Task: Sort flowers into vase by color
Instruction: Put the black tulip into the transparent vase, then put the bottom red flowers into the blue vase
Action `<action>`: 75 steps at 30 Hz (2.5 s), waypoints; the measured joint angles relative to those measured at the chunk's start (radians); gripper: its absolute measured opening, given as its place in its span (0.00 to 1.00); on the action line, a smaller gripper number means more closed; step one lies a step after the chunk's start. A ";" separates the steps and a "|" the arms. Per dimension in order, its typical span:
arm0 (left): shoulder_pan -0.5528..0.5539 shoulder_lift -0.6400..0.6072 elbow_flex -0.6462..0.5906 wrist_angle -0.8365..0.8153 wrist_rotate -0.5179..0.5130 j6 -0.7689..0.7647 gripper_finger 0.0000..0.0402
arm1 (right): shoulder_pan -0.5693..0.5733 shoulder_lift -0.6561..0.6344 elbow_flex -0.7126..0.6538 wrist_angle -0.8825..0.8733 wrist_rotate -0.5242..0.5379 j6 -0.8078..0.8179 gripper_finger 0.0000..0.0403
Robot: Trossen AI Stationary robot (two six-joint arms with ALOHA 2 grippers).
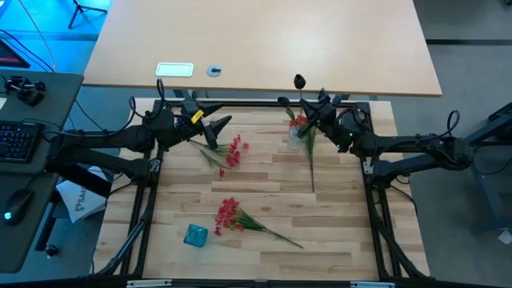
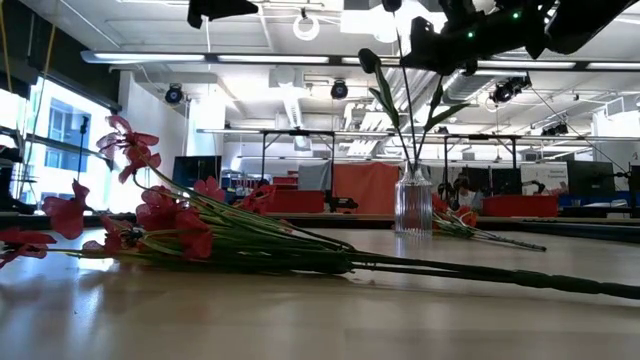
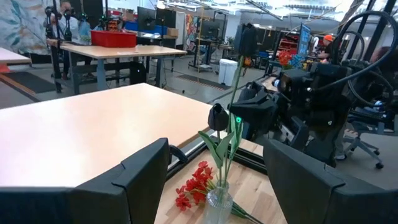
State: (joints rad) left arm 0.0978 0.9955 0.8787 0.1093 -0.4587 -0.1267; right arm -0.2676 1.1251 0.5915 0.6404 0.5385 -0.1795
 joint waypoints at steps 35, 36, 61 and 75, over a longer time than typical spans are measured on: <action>0.000 0.000 0.000 -0.010 0.002 -0.010 0.62 | 0.106 -0.130 0.045 -0.215 0.009 0.127 0.55; 0.000 0.000 0.000 -0.009 0.002 -0.010 0.62 | 0.116 -0.143 0.055 -0.214 0.008 0.127 0.55; -0.095 -0.002 0.144 -0.351 0.304 -0.161 0.62 | 0.417 0.039 0.475 -0.555 -0.484 0.288 0.56; -0.180 0.031 0.201 -0.621 0.279 -0.346 0.62 | 0.569 0.234 0.559 -0.958 -0.667 0.635 0.55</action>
State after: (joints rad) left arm -0.0818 1.0260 1.0798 -0.5122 -0.1793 -0.4727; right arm 0.3015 1.3589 1.1507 -0.3172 -0.1280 0.4557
